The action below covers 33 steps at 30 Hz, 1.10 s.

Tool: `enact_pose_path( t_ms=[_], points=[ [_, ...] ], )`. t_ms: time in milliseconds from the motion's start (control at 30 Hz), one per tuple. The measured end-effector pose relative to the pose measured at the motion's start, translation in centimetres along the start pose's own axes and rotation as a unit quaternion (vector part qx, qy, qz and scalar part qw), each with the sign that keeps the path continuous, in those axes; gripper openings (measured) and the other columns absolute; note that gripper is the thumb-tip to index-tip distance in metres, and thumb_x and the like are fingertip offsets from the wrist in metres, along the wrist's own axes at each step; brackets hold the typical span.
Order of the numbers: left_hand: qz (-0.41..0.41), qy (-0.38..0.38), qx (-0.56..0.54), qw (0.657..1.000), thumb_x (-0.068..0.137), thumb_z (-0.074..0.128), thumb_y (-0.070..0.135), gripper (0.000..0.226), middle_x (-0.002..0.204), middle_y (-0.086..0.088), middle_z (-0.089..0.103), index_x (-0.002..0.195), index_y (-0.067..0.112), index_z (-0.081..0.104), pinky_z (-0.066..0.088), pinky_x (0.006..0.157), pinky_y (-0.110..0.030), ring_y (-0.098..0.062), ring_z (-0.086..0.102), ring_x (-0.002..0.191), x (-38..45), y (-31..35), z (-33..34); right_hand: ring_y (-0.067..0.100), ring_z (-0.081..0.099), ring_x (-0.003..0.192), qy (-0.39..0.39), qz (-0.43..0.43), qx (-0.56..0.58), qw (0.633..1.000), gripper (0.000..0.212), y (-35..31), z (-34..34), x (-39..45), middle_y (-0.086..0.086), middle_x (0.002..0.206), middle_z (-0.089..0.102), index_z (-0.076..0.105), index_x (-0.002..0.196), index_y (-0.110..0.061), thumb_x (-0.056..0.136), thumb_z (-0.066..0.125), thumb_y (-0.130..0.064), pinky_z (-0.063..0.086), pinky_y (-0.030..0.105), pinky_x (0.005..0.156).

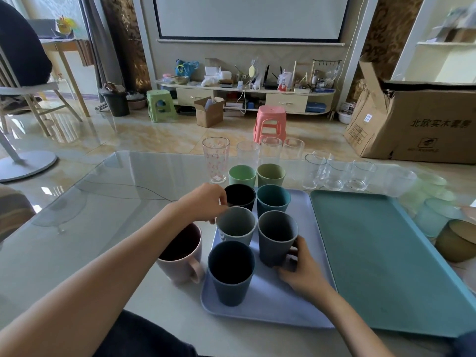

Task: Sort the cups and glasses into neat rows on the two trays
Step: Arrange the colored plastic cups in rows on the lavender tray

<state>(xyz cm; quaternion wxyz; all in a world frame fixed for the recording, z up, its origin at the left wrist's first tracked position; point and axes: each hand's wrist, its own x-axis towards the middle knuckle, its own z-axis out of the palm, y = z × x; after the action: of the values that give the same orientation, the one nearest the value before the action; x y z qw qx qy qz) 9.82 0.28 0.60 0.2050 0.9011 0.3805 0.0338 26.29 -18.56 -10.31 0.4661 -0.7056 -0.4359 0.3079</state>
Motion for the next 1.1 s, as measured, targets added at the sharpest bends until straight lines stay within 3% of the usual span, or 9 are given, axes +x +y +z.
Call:
enact_pose_path(
  t_ms=[100, 167, 333, 467, 567, 700, 833, 967, 1100],
  points=[
    [-0.029, 0.018, 0.012, 0.999, 0.085, 0.052, 0.011, 0.018, 0.075, 0.008, 0.059, 0.092, 0.014, 0.068, 0.047, 0.073, -0.025, -0.016, 0.063, 0.076, -0.7, -1.1, -1.8, 0.014, 0.044, 0.12, 0.009, 0.003, -0.031, 0.999, 0.085, -0.4, -0.9, -0.8, -0.003, 0.129, 0.042, 0.018, 0.145, -0.021, 0.076, 0.062, 0.0, 0.041, 0.028, 0.099],
    [-0.06, -0.005, 0.029, 0.998, 0.083, 0.051, 0.008, 0.026, 0.091, 0.003, 0.06, 0.102, 0.017, 0.067, 0.044, 0.08, -0.026, -0.018, 0.057, 0.088, -1.7, -2.5, -2.8, 0.011, 0.037, 0.123, 0.025, -0.008, -0.035, 0.999, 0.084, -1.1, -1.4, -1.6, -0.006, 0.133, 0.035, 0.016, 0.147, -0.021, 0.08, 0.058, 0.005, 0.034, 0.029, 0.106],
    [-0.12, -0.075, -0.012, 0.99, 0.08, 0.055, 0.007, 0.029, 0.106, -0.001, 0.062, 0.105, 0.017, 0.063, 0.049, 0.085, -0.029, -0.02, 0.06, 0.099, -5.2, -6.6, -2.7, 0.008, 0.044, 0.114, 0.143, -0.117, -0.046, 0.982, 0.057, -4.8, -1.1, -2.2, -0.007, 0.122, 0.048, 0.046, 0.129, -0.02, 0.081, 0.051, 0.011, 0.037, 0.03, 0.105],
    [-0.148, -0.071, -0.024, 0.986, 0.082, 0.054, 0.013, 0.009, 0.079, -0.004, 0.058, 0.08, 0.021, 0.055, 0.053, 0.06, -0.031, -0.019, 0.058, 0.069, -7.2, -8.0, -0.6, 0.005, 0.044, 0.101, 0.265, -0.225, -0.111, 0.931, 0.039, -8.7, 0.7, -2.6, -0.009, 0.105, 0.054, 0.058, 0.11, -0.018, 0.08, 0.053, 0.006, 0.034, 0.02, 0.091],
    [-0.189, -0.024, -0.089, 0.978, 0.088, 0.05, 0.009, 0.008, 0.074, -0.006, 0.055, 0.091, 0.008, 0.057, 0.053, 0.042, -0.029, -0.021, 0.06, 0.058, -8.0, -8.1, -0.1, 0.008, 0.055, 0.091, 0.209, -0.238, -0.045, 0.947, 0.031, -11.4, 2.7, -3.3, -0.008, 0.095, 0.059, 0.058, 0.102, -0.019, 0.083, 0.052, 0.005, 0.044, 0.019, 0.082],
    [-0.2, 0.048, -0.118, 0.972, 0.084, 0.04, 0.002, 0.02, 0.066, -0.018, 0.065, 0.086, -0.003, 0.059, 0.055, 0.044, -0.03, -0.03, 0.068, 0.051, -8.5, -7.4, -1.4, 0.004, 0.057, 0.078, 0.077, -0.228, -0.036, 0.97, 0.025, -12.8, 6.2, -4.2, -0.008, 0.093, 0.061, 0.054, 0.099, -0.024, 0.088, 0.054, -0.003, 0.05, 0.016, 0.072],
    [-0.194, 0.169, -0.147, 0.955, 0.082, 0.039, -0.001, 0.021, 0.066, -0.021, 0.068, 0.083, -0.003, 0.059, 0.058, 0.053, -0.035, -0.029, 0.069, 0.052, -9.0, -6.0, -4.6, 0.013, 0.055, 0.101, 0.022, -0.217, -0.053, 0.975, 0.028, -13.3, 9.1, -3.7, -0.001, 0.111, 0.057, 0.047, 0.116, -0.018, 0.09, 0.057, -0.017, 0.048, 0.033, 0.09],
    [-0.17, 0.241, -0.203, 0.934, 0.085, 0.042, 0.003, 0.021, 0.063, -0.019, 0.067, 0.081, -0.003, 0.062, 0.056, 0.047, -0.031, -0.024, 0.067, 0.046, -9.8, -4.1, -7.3, 0.014, 0.056, 0.098, 0.031, -0.209, -0.001, 0.977, 0.037, -15.1, 9.3, -3.1, 0.0, 0.116, 0.053, 0.041, 0.121, -0.017, 0.091, 0.056, -0.032, 0.051, 0.031, 0.084],
    [-0.137, 0.22, -0.24, 0.935, 0.085, 0.045, 0.001, 0.02, 0.058, -0.018, 0.064, 0.08, -0.005, 0.063, 0.056, 0.045, -0.031, -0.024, 0.062, 0.042, -10.1, -1.6, -7.6, 0.019, 0.061, 0.084, 0.133, -0.225, 0.063, 0.963, 0.031, -16.0, 7.7, -3.6, 0.004, 0.094, 0.058, 0.035, 0.104, -0.023, 0.089, 0.057, -0.038, 0.055, 0.046, 0.071]
  ],
)
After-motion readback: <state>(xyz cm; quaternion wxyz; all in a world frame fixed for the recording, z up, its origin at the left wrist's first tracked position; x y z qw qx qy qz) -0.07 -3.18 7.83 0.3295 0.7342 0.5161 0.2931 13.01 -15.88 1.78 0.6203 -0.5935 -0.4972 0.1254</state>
